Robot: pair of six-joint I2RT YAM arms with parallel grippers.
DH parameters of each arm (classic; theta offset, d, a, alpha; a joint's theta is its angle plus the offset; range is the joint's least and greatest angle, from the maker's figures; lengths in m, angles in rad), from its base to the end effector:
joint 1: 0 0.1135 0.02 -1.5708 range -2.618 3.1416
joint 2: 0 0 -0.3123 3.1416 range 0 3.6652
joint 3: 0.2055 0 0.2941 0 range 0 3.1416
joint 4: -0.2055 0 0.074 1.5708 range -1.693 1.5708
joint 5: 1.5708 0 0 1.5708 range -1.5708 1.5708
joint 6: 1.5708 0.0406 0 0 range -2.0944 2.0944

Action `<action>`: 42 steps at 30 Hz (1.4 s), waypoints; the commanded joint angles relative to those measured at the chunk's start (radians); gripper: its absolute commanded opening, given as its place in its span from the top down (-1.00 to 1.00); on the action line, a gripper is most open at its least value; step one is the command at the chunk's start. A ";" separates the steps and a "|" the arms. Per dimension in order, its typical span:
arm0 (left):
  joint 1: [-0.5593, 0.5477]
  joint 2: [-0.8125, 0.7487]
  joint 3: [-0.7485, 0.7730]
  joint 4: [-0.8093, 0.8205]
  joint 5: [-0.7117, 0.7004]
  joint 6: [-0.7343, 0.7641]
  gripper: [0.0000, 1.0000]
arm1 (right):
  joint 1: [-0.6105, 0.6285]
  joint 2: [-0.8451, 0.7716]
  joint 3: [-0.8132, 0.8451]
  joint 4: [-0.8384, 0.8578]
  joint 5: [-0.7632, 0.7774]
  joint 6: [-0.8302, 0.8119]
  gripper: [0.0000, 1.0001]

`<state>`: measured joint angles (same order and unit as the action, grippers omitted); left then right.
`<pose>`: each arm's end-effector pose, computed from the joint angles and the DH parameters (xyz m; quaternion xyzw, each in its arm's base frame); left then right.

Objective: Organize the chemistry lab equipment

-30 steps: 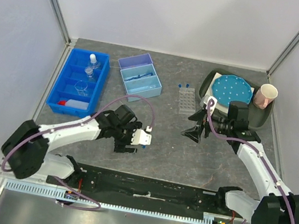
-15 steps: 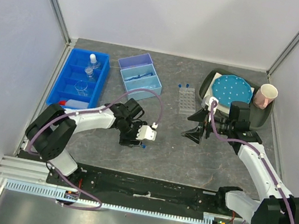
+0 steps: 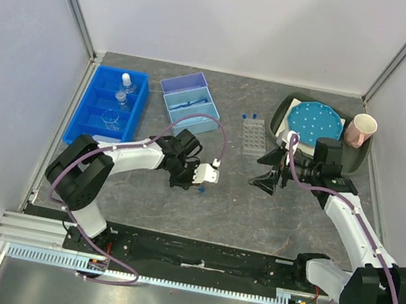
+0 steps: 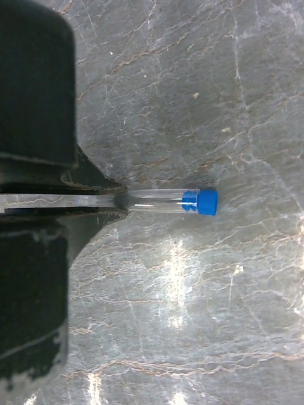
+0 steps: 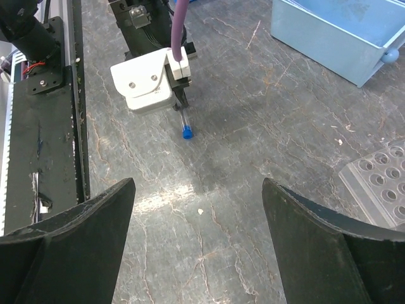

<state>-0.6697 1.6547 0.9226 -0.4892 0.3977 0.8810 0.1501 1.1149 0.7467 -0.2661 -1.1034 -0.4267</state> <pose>0.2557 -0.2225 0.1722 0.7003 0.6654 -0.1755 0.1900 0.2389 0.0728 0.2916 -0.4429 0.6613 0.4103 0.4452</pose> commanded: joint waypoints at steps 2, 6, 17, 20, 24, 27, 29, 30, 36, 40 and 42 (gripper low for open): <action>0.001 -0.041 -0.022 0.119 0.016 -0.187 0.96 | -0.014 0.003 0.039 0.015 -0.039 -0.020 -0.77; -0.002 -0.136 -0.047 0.279 0.128 -0.512 0.96 | -0.014 0.042 0.029 0.048 -0.087 0.031 -0.77; -0.080 -0.179 -0.277 1.069 0.254 -1.226 0.96 | 0.008 0.141 -0.055 0.505 -0.010 0.675 -0.64; -0.102 -0.147 -0.280 1.150 0.214 -1.295 0.96 | 0.012 0.190 -0.029 0.476 0.014 0.736 -0.59; -0.123 -0.125 -0.280 1.210 0.168 -1.333 0.96 | 0.040 0.252 0.008 0.395 0.040 0.746 -0.54; -0.133 -0.113 -0.274 1.226 0.138 -1.340 0.96 | 0.081 0.276 0.023 0.360 0.048 0.723 -0.50; -0.136 -0.107 -0.272 1.233 0.122 -1.352 0.96 | 0.097 0.280 0.031 0.337 0.065 0.695 -0.47; -0.137 -0.102 -0.269 1.233 0.115 -1.353 0.96 | 0.106 0.280 0.031 0.337 0.068 0.694 -0.37; -0.139 -0.098 -0.263 1.229 0.064 -1.349 0.96 | 0.117 0.296 0.046 0.321 0.063 0.684 0.05; -0.139 -0.101 -0.255 1.204 0.041 -1.335 0.96 | 0.117 0.296 0.056 0.294 0.059 0.663 0.18; -0.139 -0.107 -0.254 1.190 0.035 -1.324 0.96 | 0.117 0.299 0.057 0.294 0.057 0.661 0.19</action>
<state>-0.8043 1.5497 0.6441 0.6727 0.4793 -0.4480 0.2646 1.4075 0.7605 0.0299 -1.0378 0.2581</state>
